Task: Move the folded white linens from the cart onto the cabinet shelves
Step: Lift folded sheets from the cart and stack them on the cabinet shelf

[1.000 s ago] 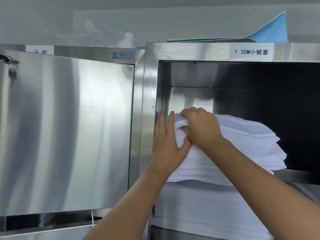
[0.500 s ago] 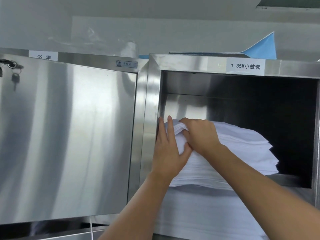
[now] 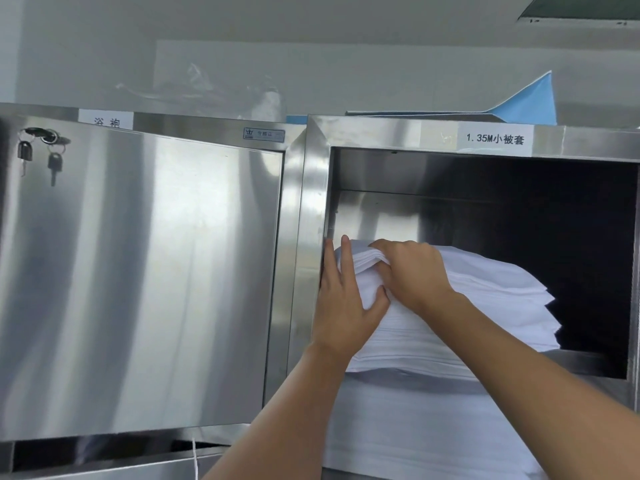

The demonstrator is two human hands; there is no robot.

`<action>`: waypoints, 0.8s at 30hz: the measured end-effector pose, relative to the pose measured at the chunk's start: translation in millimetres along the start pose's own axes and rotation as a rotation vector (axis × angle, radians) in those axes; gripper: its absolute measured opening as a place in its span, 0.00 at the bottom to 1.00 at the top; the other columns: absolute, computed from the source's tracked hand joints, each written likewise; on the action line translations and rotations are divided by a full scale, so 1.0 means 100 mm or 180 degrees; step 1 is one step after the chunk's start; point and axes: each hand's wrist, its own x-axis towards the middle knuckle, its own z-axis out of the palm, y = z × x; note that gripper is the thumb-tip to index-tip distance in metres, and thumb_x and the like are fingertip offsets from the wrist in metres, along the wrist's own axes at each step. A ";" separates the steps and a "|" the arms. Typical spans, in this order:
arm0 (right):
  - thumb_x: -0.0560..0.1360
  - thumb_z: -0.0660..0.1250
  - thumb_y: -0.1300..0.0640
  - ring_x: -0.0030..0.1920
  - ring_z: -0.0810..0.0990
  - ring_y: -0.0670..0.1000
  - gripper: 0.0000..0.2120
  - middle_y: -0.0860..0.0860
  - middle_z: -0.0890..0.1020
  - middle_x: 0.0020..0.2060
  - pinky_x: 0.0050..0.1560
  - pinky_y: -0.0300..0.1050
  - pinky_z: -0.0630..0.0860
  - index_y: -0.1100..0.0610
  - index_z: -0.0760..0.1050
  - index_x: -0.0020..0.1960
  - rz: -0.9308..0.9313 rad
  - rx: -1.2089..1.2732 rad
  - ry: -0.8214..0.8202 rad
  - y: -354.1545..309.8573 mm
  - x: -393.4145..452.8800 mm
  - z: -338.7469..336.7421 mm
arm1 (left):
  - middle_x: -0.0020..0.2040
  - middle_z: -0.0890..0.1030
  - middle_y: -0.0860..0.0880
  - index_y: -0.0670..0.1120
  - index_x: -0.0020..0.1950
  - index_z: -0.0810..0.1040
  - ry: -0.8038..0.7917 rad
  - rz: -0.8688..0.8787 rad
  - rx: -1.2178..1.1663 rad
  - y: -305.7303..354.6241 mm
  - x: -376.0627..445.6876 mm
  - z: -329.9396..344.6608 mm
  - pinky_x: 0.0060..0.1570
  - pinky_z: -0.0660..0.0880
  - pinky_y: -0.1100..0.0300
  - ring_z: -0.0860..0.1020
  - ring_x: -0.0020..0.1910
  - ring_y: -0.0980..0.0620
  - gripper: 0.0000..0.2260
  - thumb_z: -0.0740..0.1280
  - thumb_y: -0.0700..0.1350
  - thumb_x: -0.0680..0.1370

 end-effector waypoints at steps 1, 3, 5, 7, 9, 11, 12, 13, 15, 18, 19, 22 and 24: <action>0.79 0.60 0.55 0.45 0.82 0.55 0.14 0.49 0.85 0.47 0.38 0.43 0.63 0.47 0.78 0.62 -0.0012 0.0031 0.0007 0.01 -0.02 -0.02 | 0.82 0.41 0.51 0.55 0.81 0.39 0.0000 0.0007 0.0010 0.00 0.00 0.00 0.71 0.54 0.65 0.45 0.80 0.55 0.43 0.63 0.60 0.76; 0.80 0.60 0.55 0.45 0.82 0.55 0.14 0.49 0.85 0.47 0.38 0.43 0.63 0.47 0.78 0.62 -0.0035 0.0084 0.0023 0.03 -0.07 -0.04 | 0.82 0.42 0.50 0.55 0.81 0.40 0.0001 0.0001 -0.0004 0.00 -0.01 0.00 0.71 0.58 0.64 0.48 0.81 0.52 0.42 0.64 0.59 0.77; 0.79 0.61 0.55 0.45 0.82 0.55 0.14 0.49 0.85 0.48 0.38 0.43 0.65 0.47 0.79 0.61 -0.0042 0.0190 0.0123 0.07 -0.11 -0.05 | 0.82 0.43 0.50 0.58 0.81 0.38 0.0029 0.0016 -0.0085 0.01 -0.01 -0.01 0.71 0.62 0.61 0.49 0.81 0.51 0.43 0.65 0.59 0.76; 0.78 0.62 0.56 0.44 0.82 0.55 0.13 0.49 0.86 0.47 0.38 0.42 0.66 0.48 0.80 0.59 -0.0058 0.0315 0.0252 0.10 -0.14 -0.04 | 0.82 0.44 0.51 0.62 0.79 0.36 0.0027 0.0012 -0.0169 0.03 0.00 -0.03 0.71 0.63 0.59 0.49 0.81 0.51 0.42 0.63 0.61 0.76; 0.78 0.63 0.55 0.44 0.82 0.55 0.12 0.49 0.86 0.46 0.38 0.43 0.65 0.48 0.80 0.59 -0.0073 0.0383 0.0254 0.13 -0.18 -0.05 | 0.82 0.45 0.52 0.61 0.79 0.37 0.0048 -0.0028 -0.0339 0.03 -0.01 -0.03 0.72 0.63 0.59 0.50 0.81 0.53 0.43 0.63 0.62 0.75; 0.78 0.64 0.56 0.43 0.82 0.56 0.12 0.49 0.86 0.46 0.38 0.43 0.65 0.48 0.80 0.59 -0.0095 0.0432 0.0270 0.16 -0.24 -0.10 | 0.82 0.47 0.53 0.59 0.80 0.38 0.0047 -0.0133 -0.0554 0.03 -0.02 -0.03 0.73 0.62 0.59 0.52 0.80 0.54 0.45 0.68 0.58 0.75; 0.77 0.65 0.56 0.42 0.82 0.57 0.12 0.49 0.86 0.45 0.37 0.43 0.65 0.49 0.81 0.59 -0.0120 0.0476 0.0337 0.18 -0.29 -0.13 | 0.82 0.48 0.53 0.57 0.81 0.38 0.0025 -0.0199 -0.0592 0.03 -0.03 -0.02 0.73 0.62 0.58 0.52 0.80 0.54 0.46 0.70 0.57 0.75; 0.77 0.67 0.57 0.40 0.83 0.57 0.12 0.49 0.86 0.43 0.36 0.43 0.66 0.49 0.81 0.58 -0.0152 0.0514 0.0435 0.21 -0.33 -0.16 | 0.82 0.50 0.53 0.54 0.81 0.39 0.0000 -0.0256 -0.0586 0.03 -0.03 -0.02 0.74 0.63 0.57 0.53 0.80 0.54 0.47 0.71 0.55 0.75; 0.75 0.70 0.58 0.37 0.83 0.57 0.11 0.49 0.86 0.41 0.34 0.43 0.69 0.50 0.82 0.56 -0.0174 0.0570 0.0589 0.24 -0.44 -0.22 | 0.81 0.52 0.50 0.49 0.82 0.43 -0.0050 -0.0349 -0.0517 0.04 -0.03 -0.01 0.74 0.64 0.54 0.56 0.79 0.52 0.46 0.72 0.55 0.75; 0.75 0.71 0.58 0.35 0.82 0.56 0.11 0.49 0.86 0.40 0.33 0.43 0.70 0.50 0.83 0.56 -0.0158 0.0609 0.0660 0.27 -0.57 -0.31 | 0.81 0.55 0.49 0.49 0.82 0.45 -0.0194 -0.0435 -0.0509 0.04 -0.02 -0.02 0.73 0.66 0.48 0.59 0.79 0.50 0.46 0.72 0.55 0.75; 0.74 0.72 0.58 0.35 0.82 0.56 0.11 0.48 0.86 0.40 0.33 0.43 0.70 0.49 0.83 0.56 -0.0161 0.0616 0.0684 0.27 -0.59 -0.33 | 0.81 0.56 0.50 0.49 0.82 0.46 -0.0247 -0.0452 -0.0513 0.03 -0.02 -0.02 0.73 0.66 0.47 0.59 0.78 0.50 0.45 0.72 0.54 0.75; 0.74 0.73 0.58 0.34 0.82 0.54 0.11 0.47 0.86 0.39 0.32 0.42 0.69 0.49 0.83 0.55 -0.0172 0.0654 0.0756 0.28 -0.67 -0.39 | 0.79 0.59 0.48 0.48 0.82 0.48 -0.0362 -0.0484 -0.0441 0.04 0.00 -0.05 0.73 0.66 0.46 0.61 0.77 0.49 0.45 0.73 0.54 0.74; 0.73 0.73 0.58 0.33 0.82 0.54 0.11 0.46 0.86 0.39 0.31 0.40 0.68 0.49 0.83 0.55 -0.0162 0.0715 0.0763 0.28 -0.72 -0.45 | 0.79 0.61 0.47 0.47 0.82 0.49 -0.0427 -0.0504 -0.0408 0.06 0.01 -0.07 0.73 0.65 0.46 0.62 0.76 0.48 0.45 0.74 0.54 0.74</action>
